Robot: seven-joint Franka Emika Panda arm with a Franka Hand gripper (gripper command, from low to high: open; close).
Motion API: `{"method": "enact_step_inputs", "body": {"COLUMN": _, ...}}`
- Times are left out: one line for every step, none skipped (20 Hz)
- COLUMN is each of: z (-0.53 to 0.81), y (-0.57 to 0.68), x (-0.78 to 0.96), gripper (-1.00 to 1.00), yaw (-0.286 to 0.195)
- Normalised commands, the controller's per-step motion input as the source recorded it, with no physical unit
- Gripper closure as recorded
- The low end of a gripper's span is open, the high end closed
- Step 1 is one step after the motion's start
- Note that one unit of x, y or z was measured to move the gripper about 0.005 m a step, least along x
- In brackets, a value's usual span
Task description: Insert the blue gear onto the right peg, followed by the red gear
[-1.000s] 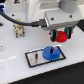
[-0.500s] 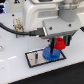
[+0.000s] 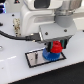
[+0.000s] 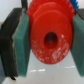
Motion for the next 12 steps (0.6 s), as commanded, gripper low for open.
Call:
{"method": "enact_step_inputs", "body": {"z": 0.28, "y": -0.15, "x": 0.00, "gripper": 1.00, "yaw": 0.000}}
{"method": "enact_step_inputs", "body": {"z": 0.02, "y": -0.07, "x": 0.00, "gripper": 1.00, "yaw": 0.000}}
{"method": "enact_step_inputs", "body": {"z": 0.26, "y": -0.04, "x": 0.14, "gripper": 1.00, "yaw": 0.000}}
{"method": "enact_step_inputs", "body": {"z": 0.18, "y": -0.07, "x": 0.16, "gripper": 1.00, "yaw": 0.000}}
{"method": "enact_step_inputs", "body": {"z": 0.11, "y": -0.12, "x": 0.17, "gripper": 1.00, "yaw": 0.000}}
{"method": "enact_step_inputs", "body": {"z": 0.05, "y": -0.13, "x": 0.18, "gripper": 1.00, "yaw": 0.000}}
{"method": "enact_step_inputs", "body": {"z": 0.00, "y": -0.15, "x": 0.21, "gripper": 1.00, "yaw": 0.000}}
{"method": "enact_step_inputs", "body": {"z": -0.01, "y": -0.18, "x": 0.25, "gripper": 1.00, "yaw": 0.000}}
{"method": "enact_step_inputs", "body": {"z": -0.03, "y": -0.20, "x": 0.26, "gripper": 1.00, "yaw": 0.000}}
{"method": "enact_step_inputs", "body": {"z": -0.04, "y": -0.23, "x": 0.26, "gripper": 1.00, "yaw": 0.000}}
{"method": "enact_step_inputs", "body": {"z": -0.05, "y": -0.25, "x": 0.25, "gripper": 1.00, "yaw": 0.000}}
{"method": "enact_step_inputs", "body": {"z": -0.10, "y": -0.28, "x": 0.23, "gripper": 1.00, "yaw": 0.000}}
